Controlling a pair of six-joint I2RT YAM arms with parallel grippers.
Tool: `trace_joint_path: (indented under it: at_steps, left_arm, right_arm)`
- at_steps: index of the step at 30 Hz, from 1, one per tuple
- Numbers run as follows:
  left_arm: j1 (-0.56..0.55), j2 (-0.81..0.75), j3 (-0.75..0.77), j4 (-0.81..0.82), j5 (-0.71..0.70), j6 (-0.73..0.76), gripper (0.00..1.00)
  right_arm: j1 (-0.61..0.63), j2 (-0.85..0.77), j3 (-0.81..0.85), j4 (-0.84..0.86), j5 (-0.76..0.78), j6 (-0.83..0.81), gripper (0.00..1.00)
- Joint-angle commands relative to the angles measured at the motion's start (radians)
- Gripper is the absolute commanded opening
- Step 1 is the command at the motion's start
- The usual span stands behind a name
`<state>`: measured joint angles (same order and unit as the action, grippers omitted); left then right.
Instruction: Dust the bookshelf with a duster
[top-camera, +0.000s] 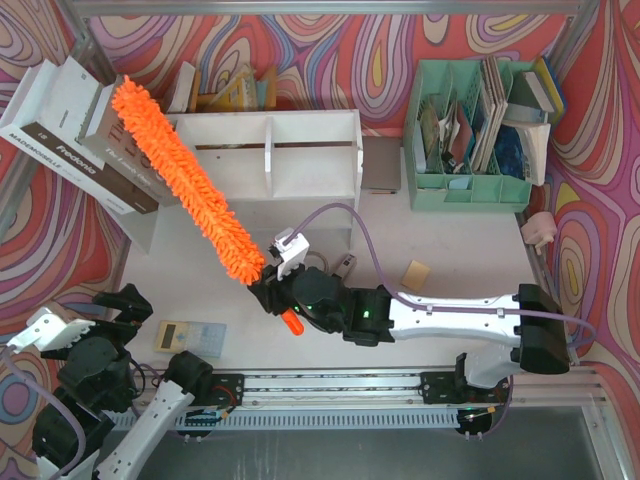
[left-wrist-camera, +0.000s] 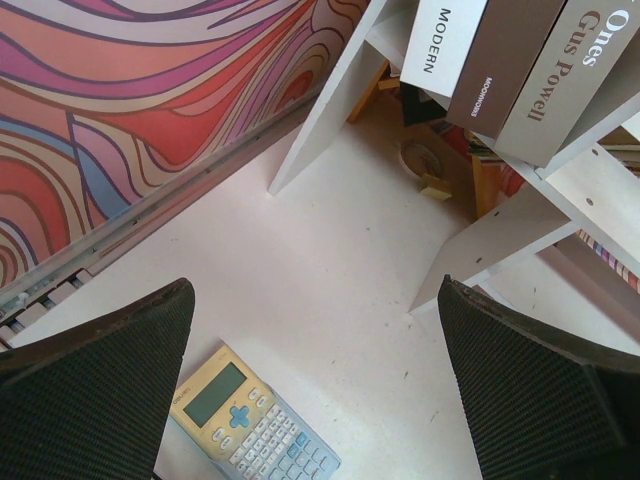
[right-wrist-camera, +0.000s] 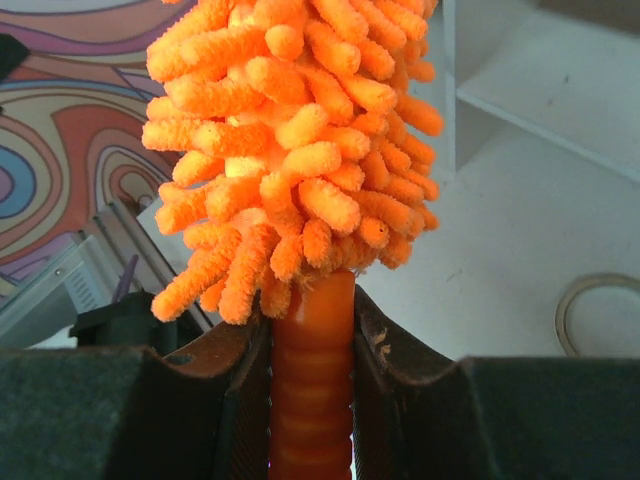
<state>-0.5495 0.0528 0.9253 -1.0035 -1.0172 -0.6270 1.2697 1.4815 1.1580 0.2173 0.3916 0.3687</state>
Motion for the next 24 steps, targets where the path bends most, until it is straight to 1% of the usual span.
trace_joint_path:
  at_steps: [1,5,8,12,15,19,24]
  left_arm:
    - [0.003,0.013,-0.008,0.002,0.005,0.014,0.98]
    - [0.002,0.009,-0.008,0.002,0.006,0.013,0.98]
    - [0.003,0.005,-0.009,0.003,0.005,0.012,0.98]
    - [0.003,0.002,-0.008,0.002,0.005,0.012,0.98]
    - [0.003,0.005,-0.008,0.003,0.004,0.013,0.98]
    - [0.003,0.005,-0.009,0.002,0.006,0.012,0.98]
    - [0.003,0.003,-0.009,0.004,0.005,0.013,0.98]
  right_arm:
    - [0.003,-0.003,-0.012,-0.001,0.056,0.111,0.00]
    - [0.002,0.007,-0.012,-0.003,0.037,0.126,0.00]
    - [0.009,-0.009,-0.013,0.029,0.025,0.089,0.00]
    - [0.058,-0.049,-0.062,0.134,0.054,0.003,0.00]
    - [0.077,-0.080,-0.123,0.221,0.056,-0.004,0.00]
    - [0.079,-0.078,-0.138,0.161,0.076,0.048,0.00]
    - [0.079,-0.083,-0.208,0.119,0.098,0.126,0.00]
